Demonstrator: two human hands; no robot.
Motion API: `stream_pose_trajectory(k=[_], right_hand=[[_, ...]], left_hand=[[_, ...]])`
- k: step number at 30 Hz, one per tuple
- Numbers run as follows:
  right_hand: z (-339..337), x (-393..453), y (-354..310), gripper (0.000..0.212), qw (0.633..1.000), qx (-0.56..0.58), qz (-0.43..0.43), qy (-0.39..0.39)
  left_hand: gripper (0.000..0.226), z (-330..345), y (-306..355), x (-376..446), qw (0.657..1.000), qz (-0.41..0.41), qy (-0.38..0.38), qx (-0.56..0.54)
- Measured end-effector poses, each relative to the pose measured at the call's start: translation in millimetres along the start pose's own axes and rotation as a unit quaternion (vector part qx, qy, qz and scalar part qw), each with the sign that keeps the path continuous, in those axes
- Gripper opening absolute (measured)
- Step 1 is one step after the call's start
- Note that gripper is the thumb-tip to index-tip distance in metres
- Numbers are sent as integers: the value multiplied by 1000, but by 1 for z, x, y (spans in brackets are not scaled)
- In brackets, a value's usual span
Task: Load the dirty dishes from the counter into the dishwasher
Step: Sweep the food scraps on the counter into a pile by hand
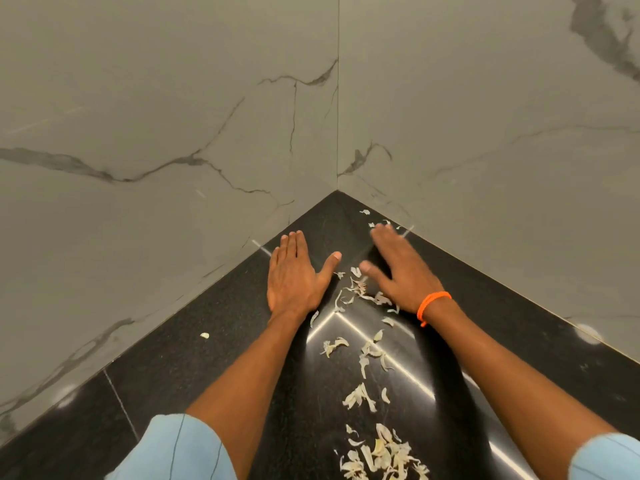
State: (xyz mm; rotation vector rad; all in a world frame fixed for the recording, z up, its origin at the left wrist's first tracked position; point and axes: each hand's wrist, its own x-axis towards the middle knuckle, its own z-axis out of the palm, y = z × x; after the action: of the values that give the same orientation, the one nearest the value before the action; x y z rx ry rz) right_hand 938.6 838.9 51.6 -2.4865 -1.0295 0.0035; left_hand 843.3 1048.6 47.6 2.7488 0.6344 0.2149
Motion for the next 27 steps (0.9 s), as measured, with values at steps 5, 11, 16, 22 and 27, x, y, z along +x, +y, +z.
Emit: stream_pose_trajectory(k=[5,11,16,22,27], right_hand=[[4,51,11,90,997,-32,63,-24],[7,81,18,87,996,-49,34,-67],[6,87,15,80,993,-66,-20,-101],[-2,21,-36,50,976,117,-73,-168],[-9,-1,-10,48,988,138,-11,-66]], left_hand=[[102,0,1,-1,1000,-1,1,3],[102,-1,1,-2,1000,-1,-1,-5],[101,0,1,-1,1000,-3,0,-4],[99,-1,2,-2,1000,-4,4,-22],[98,-4,1,-3,999,-6,5,-41]])
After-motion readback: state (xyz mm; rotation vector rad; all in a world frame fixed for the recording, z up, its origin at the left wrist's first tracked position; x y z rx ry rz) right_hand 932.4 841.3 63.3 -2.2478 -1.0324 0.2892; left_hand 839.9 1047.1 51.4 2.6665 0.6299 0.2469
